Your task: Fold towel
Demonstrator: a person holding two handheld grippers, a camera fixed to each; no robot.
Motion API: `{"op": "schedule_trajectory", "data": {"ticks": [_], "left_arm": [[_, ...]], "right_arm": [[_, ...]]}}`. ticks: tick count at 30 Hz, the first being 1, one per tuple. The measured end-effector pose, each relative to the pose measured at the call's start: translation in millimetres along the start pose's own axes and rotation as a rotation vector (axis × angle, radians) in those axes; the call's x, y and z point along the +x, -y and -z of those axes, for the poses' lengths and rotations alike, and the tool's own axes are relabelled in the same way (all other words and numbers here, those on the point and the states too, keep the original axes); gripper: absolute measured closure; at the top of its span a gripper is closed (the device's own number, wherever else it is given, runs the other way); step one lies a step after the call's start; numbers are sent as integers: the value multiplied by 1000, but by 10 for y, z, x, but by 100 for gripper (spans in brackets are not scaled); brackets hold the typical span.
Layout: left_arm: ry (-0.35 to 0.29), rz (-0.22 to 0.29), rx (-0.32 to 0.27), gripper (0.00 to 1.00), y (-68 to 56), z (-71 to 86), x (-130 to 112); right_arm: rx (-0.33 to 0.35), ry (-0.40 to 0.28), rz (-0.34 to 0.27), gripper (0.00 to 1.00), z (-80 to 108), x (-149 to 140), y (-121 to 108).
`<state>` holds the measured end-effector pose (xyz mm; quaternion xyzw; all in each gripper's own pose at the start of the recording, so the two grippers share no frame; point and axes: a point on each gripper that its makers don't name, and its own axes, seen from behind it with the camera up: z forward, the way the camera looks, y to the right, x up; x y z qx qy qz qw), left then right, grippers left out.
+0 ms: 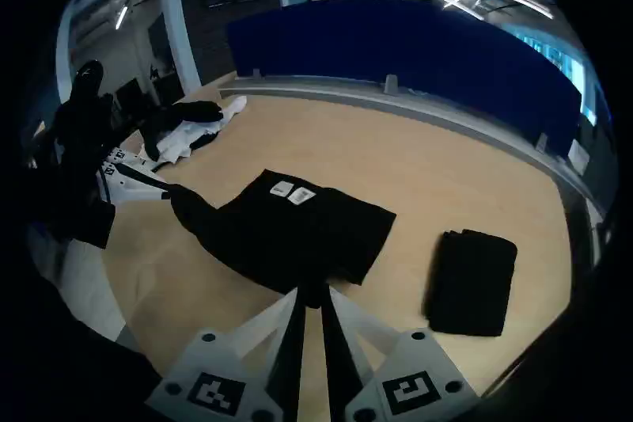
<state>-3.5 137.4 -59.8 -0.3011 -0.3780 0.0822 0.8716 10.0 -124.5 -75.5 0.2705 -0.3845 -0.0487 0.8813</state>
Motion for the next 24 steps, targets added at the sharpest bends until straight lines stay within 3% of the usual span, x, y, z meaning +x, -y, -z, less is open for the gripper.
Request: {"op": "schedule_trajectory", "data": {"ticks": [14,24], "left_arm": [[16,25,0,89,238,-353,229],[47,37,-9,89,392,-696,225]], "right_arm": [[-16,26,-36,87,-354,198,-305],[-20,53,-74,87,-691,264,-527]]}}
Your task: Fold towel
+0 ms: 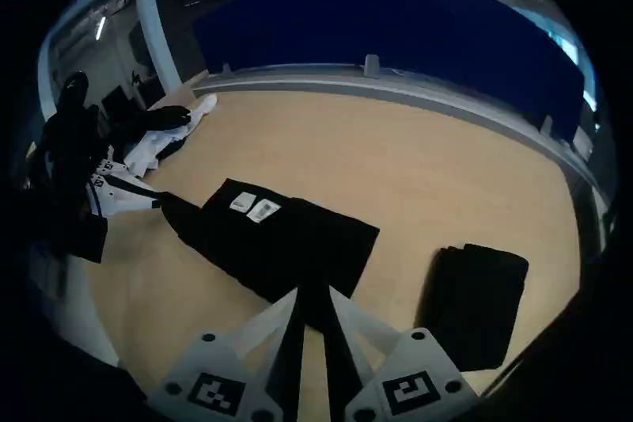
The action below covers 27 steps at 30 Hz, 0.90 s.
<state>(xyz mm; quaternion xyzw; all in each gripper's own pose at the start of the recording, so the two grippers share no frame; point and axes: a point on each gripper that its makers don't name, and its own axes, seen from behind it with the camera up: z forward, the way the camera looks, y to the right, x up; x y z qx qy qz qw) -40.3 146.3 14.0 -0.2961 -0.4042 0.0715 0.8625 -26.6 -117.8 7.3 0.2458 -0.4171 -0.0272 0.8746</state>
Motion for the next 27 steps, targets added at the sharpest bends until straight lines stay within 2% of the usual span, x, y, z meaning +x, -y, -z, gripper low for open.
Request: {"op": "schedule_trajectory", "data": {"ticks": [5,11,23,27], "left_arm": [[27,-11,2,89,83,-166,-1],[72,9,-4,89,154,-359,-52],[121,-2,21,87,307,-580,-98],[128,9,27,86,344,-638,-86]], "right_arm": [[-1,23,-16,87,-192,-3,-58],[-13,49,-43,87,-376,-48,-129],[-21,62,-83,87,-598,-25,-179],[-30,68,-90,87,-670,-16,-207]]}}
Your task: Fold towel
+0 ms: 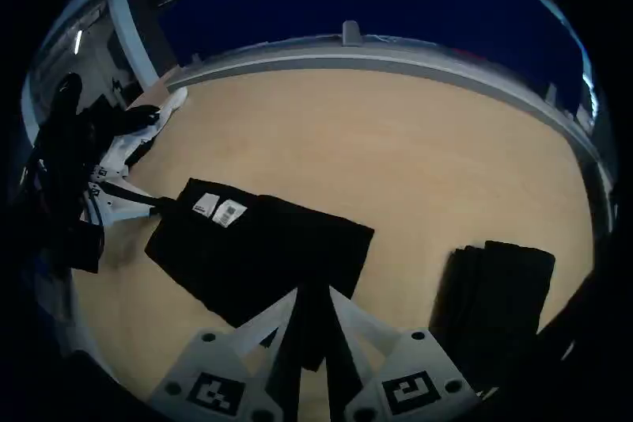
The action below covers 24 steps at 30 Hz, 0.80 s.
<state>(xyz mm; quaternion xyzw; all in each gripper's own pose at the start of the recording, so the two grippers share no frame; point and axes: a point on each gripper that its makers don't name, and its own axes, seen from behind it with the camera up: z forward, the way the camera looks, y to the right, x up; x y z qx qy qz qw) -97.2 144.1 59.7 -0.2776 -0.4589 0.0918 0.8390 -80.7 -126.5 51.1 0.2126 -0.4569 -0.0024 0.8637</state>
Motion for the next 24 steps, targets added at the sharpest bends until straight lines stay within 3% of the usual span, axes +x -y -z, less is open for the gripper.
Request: {"op": "schedule_trajectory", "data": {"ticks": [14,18,24], "left_arm": [[10,18,29,67,139,-93,74],[3,9,50,50,192,-101,98],[-11,1,78,21,263,-74,130]], "right_arm": [[-46,15,-50,82,-116,42,-122],[-69,12,-48,76,-126,52,-173],[-102,-1,-24,54,-123,85,-249]]}}
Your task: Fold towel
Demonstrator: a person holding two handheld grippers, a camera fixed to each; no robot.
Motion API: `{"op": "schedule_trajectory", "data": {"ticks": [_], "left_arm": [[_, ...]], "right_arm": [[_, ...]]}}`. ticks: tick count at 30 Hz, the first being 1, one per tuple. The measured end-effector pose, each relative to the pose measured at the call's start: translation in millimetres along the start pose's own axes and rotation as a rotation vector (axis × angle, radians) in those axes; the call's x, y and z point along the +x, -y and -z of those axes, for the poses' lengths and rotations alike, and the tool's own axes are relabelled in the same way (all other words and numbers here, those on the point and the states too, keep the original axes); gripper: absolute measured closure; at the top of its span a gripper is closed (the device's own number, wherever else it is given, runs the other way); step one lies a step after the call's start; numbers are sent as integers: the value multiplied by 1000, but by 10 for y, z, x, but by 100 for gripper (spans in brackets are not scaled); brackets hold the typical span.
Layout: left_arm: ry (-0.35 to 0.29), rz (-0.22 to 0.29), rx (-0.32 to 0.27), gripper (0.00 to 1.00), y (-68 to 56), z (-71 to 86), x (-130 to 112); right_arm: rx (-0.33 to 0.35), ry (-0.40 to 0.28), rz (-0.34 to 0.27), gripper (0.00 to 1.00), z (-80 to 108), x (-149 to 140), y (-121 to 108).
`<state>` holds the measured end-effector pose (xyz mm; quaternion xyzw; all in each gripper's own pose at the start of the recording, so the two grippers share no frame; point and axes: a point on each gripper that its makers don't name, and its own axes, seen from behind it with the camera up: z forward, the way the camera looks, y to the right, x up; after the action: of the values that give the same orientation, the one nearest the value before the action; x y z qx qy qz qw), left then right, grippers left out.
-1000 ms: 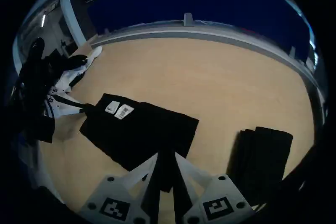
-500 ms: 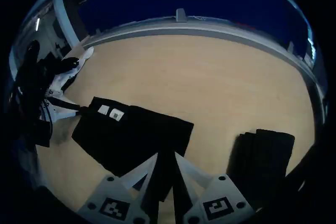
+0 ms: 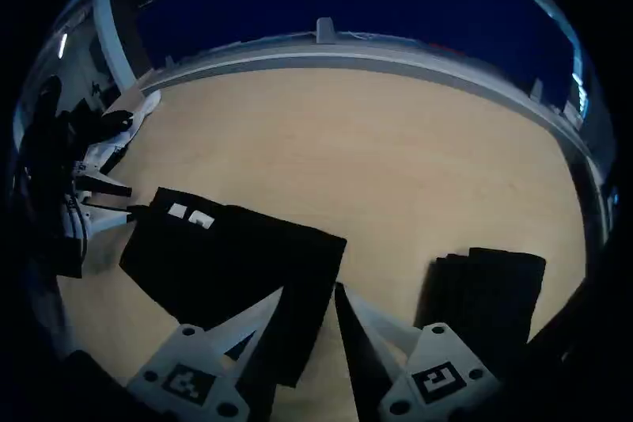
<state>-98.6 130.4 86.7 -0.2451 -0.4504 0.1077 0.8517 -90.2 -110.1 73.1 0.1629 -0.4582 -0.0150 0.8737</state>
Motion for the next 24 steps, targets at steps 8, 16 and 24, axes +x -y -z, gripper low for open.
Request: {"op": "schedule_trajectory", "data": {"ticks": [8,16,24], "left_arm": [[-22,29,22,9,102,39,34],[-43,22,28,9,117,138,79],[-62,49,27,9,104,242,45]], "right_arm": [[-30,-12,30,31,-8,43,-51],[-41,-47,32,0,10,147,-36],[-26,-53,45,0,100,137,0]]}}
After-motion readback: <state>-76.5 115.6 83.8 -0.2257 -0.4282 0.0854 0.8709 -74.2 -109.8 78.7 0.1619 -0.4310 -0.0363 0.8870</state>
